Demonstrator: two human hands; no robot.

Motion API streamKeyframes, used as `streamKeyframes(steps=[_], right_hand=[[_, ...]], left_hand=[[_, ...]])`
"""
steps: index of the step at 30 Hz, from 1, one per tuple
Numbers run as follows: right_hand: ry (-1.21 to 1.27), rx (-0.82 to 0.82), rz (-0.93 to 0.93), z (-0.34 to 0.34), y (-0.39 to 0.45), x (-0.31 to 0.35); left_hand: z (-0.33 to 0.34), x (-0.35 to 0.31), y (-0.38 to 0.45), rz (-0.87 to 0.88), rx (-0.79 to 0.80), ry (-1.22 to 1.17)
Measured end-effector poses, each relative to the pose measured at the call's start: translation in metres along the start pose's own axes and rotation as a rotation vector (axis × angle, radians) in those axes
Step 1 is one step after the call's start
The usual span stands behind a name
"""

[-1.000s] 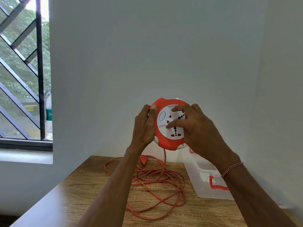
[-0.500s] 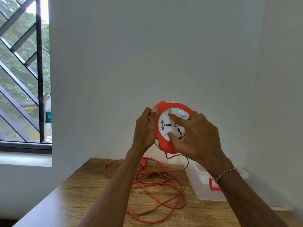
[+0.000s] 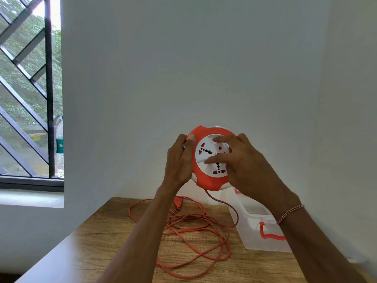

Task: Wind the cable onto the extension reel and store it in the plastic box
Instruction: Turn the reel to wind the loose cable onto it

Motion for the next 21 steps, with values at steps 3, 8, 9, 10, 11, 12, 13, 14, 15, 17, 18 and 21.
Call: streamKeyframes(steps=[3,8,9,10,11,12,13,14,15,17,18,21], right_hand=[[-0.069,0.11,0.043,0.011,-0.001,0.001],[-0.182,0.036,0.039,0.011,-0.002,-0.001],[-0.177,0.001,0.049,0.01,-0.003,-0.003],[-0.175,-0.041,0.061,0.008,-0.004,-0.005],[-0.18,-0.083,0.078,0.005,-0.005,-0.007],[-0.183,-0.123,0.1,0.001,-0.005,-0.009],[-0.165,-0.167,0.125,-0.003,-0.005,-0.01],[-0.129,-0.212,0.143,-0.008,-0.005,-0.01],[-0.095,-0.244,0.15,-0.011,-0.005,-0.01],[-0.08,-0.257,0.133,-0.013,-0.004,-0.008],[-0.08,-0.256,0.116,-0.013,-0.004,-0.006],[-0.06,-0.274,0.037,-0.018,-0.004,-0.004]], left_hand=[[0.001,-0.001,0.0,0.016,0.004,0.015],[0.004,0.001,-0.001,0.011,0.014,0.034],[0.004,0.001,-0.001,0.011,0.017,0.027],[0.004,0.0,-0.001,0.013,0.019,0.021],[0.004,0.0,-0.001,0.015,0.017,0.017],[0.003,-0.001,-0.001,0.016,0.013,0.015],[0.002,-0.002,-0.001,0.018,0.007,0.011],[0.001,-0.002,0.0,0.018,0.003,0.004],[0.001,-0.002,0.0,0.017,0.002,-0.005],[0.002,-0.001,0.0,0.006,0.002,-0.015],[0.002,-0.001,-0.001,0.0,0.003,-0.019],[0.002,0.002,0.0,-0.016,0.006,-0.026]])
Point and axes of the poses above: each hand's wrist, its own y-axis towards the middle knuckle, its own z-axis out of the palm, x = y × z, the point moved 9 cm from there along y, towards the middle knuckle, and after that the axes turned 15 degrees about y, right-handed, at the moved point
